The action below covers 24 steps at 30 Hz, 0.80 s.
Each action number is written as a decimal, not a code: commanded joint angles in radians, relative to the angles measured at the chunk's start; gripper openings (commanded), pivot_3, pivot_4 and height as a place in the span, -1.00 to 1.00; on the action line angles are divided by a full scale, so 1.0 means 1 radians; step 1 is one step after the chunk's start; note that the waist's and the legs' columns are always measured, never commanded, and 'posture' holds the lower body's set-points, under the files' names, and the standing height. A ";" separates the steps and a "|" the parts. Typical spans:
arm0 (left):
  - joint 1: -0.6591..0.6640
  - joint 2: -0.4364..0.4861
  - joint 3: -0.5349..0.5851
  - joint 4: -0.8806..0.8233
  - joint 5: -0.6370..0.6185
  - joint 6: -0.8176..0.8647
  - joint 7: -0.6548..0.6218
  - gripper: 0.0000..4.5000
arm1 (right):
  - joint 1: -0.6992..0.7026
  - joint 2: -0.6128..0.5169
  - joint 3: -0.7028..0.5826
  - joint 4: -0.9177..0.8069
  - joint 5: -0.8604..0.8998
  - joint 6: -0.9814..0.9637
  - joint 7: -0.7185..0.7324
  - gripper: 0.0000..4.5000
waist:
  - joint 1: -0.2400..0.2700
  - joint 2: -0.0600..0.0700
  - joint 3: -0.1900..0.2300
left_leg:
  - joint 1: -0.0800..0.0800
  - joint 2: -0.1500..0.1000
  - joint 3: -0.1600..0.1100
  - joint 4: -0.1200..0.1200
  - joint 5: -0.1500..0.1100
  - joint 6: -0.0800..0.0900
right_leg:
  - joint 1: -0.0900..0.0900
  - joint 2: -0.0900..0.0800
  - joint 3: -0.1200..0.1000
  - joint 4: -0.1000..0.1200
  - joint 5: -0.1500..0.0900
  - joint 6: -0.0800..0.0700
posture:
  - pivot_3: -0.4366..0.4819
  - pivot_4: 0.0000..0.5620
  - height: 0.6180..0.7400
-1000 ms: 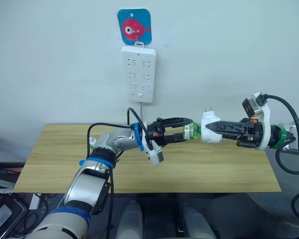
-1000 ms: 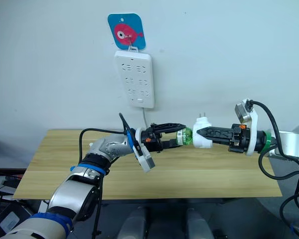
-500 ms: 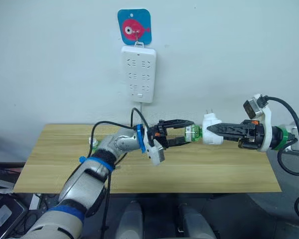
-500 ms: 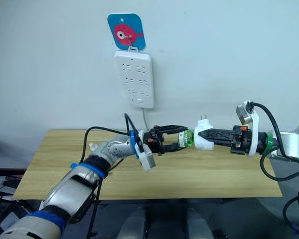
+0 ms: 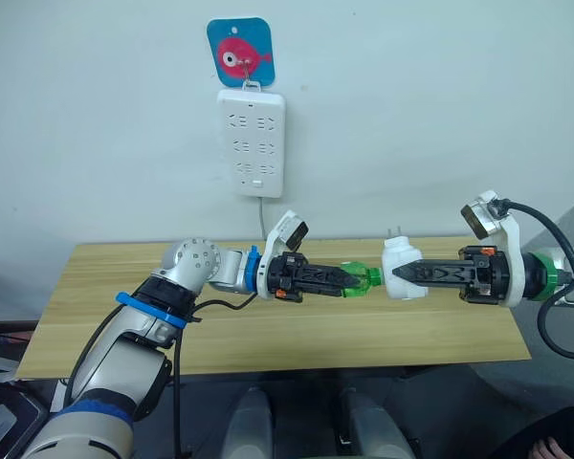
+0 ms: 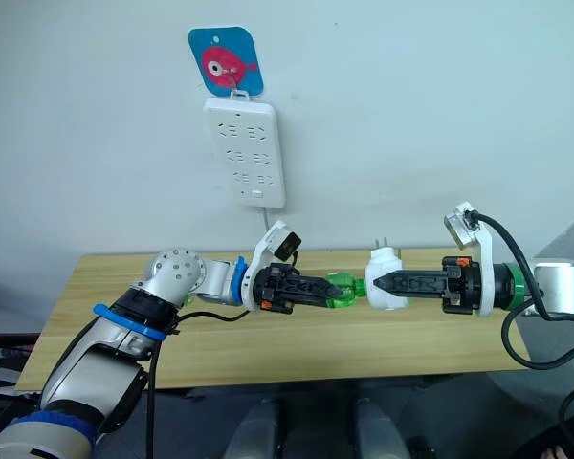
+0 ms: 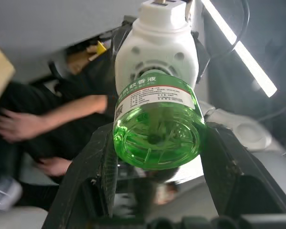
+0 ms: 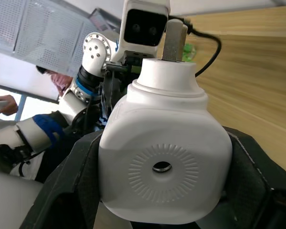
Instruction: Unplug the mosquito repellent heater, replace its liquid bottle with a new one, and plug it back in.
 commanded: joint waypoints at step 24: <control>0.253 0.066 0.234 -0.218 0.269 0.039 -0.108 -0.02 | 0.066 0.026 0.289 0.284 -1.186 -0.356 0.107 0.35 | 0.019 0.000 0.000 | 0.000 -0.001 0.007 0.000 0.000 0.000 | -0.002 -0.003 0.006 -0.001 -0.001 -0.002 | 0.37 -0.28 1.00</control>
